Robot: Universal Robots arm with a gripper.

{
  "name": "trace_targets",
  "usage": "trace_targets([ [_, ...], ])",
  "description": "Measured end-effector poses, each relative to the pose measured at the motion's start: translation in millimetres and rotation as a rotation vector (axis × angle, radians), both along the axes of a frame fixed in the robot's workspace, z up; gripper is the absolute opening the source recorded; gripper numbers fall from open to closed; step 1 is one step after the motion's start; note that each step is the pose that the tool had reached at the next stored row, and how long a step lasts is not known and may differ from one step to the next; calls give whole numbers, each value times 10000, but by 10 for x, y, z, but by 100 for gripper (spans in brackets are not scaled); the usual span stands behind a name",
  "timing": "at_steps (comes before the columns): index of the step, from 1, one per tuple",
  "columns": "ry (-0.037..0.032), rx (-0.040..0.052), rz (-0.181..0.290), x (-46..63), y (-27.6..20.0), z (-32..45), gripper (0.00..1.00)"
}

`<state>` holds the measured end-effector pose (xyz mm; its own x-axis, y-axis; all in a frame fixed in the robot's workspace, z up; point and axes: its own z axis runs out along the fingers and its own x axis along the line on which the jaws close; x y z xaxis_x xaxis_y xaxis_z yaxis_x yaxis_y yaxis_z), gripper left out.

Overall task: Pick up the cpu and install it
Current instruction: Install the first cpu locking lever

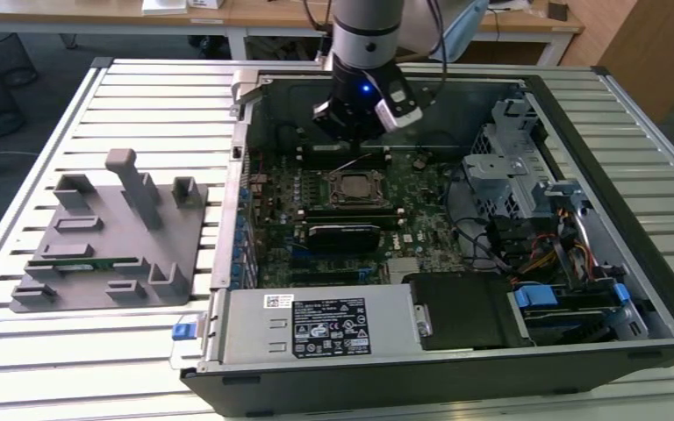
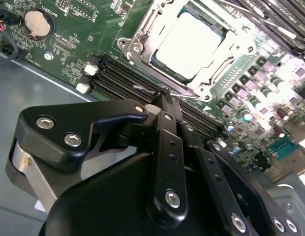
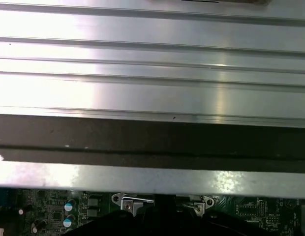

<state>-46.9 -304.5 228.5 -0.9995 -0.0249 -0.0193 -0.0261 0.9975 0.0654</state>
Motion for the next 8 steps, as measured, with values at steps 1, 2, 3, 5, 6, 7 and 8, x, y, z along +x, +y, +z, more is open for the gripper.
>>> trace_targets([
  [1,-1,1,2,10,3,-6,11],
  [2,-2,1,4,19,5,-11,11],
  [3,-1,0,5,27,6,-15,11],
  [5,0,-1,7,39,8,-25,11],
  [6,0,-2,7,42,9,-30,11],
  [7,0,-4,8,46,9,-35,11],
  [8,0,-8,8,50,9,-40,11],
])
